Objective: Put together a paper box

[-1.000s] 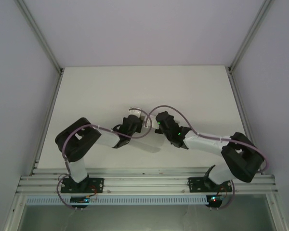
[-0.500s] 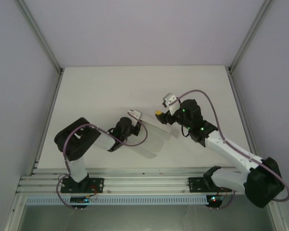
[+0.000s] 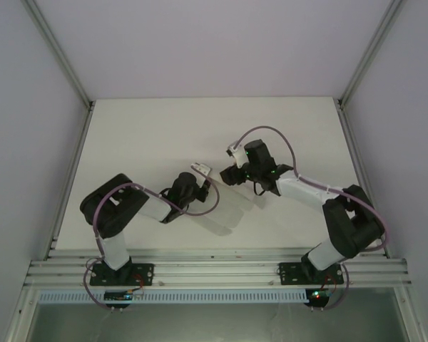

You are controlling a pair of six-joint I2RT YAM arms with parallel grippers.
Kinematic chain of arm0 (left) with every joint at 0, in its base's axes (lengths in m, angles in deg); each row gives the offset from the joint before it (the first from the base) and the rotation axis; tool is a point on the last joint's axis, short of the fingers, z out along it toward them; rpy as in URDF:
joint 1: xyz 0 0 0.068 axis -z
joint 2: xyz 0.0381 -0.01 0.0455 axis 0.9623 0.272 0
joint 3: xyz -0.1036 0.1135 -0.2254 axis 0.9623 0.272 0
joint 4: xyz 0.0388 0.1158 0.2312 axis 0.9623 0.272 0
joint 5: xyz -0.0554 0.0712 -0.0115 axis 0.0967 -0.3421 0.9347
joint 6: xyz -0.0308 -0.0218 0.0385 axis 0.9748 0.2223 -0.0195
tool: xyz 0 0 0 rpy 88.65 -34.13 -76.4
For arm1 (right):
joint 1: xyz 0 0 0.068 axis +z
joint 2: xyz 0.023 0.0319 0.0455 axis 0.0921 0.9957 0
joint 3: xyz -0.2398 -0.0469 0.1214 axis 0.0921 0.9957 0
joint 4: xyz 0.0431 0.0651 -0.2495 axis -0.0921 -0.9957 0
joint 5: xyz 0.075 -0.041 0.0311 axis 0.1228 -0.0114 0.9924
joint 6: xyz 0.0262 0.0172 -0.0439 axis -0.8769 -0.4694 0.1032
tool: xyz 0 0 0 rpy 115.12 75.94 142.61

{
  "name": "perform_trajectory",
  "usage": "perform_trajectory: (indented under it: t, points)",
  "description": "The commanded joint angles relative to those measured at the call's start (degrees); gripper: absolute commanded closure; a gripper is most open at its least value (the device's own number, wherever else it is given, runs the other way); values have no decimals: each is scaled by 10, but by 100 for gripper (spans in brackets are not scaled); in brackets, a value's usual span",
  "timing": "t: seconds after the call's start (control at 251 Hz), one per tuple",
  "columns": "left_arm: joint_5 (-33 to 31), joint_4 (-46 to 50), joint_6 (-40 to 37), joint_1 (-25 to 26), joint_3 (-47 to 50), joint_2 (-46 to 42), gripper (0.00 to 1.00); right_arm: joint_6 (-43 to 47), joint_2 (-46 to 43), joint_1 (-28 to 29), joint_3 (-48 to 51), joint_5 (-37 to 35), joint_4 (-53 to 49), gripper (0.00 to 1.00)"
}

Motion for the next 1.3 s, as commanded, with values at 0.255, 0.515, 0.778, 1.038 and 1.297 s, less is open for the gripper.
perform_trajectory:
  t: [0.255,0.515,0.778,1.038,1.297]
  points:
    - [18,108,9,4,-3,-68,70,71,16,65,50,-125,-37,37]
    - [0,114,2,3,1,-103,70,72,2,77,60,-157,-28,37]
    - [-43,127,-16,2,-26,-62,100,50,-7,72,52,-142,-29,36]
    - [-150,215,66,2,-30,-162,100,-47,-145,54,8,-214,-69,8]
    - [-195,321,133,2,-15,-278,100,-52,-306,32,42,-195,-137,1]
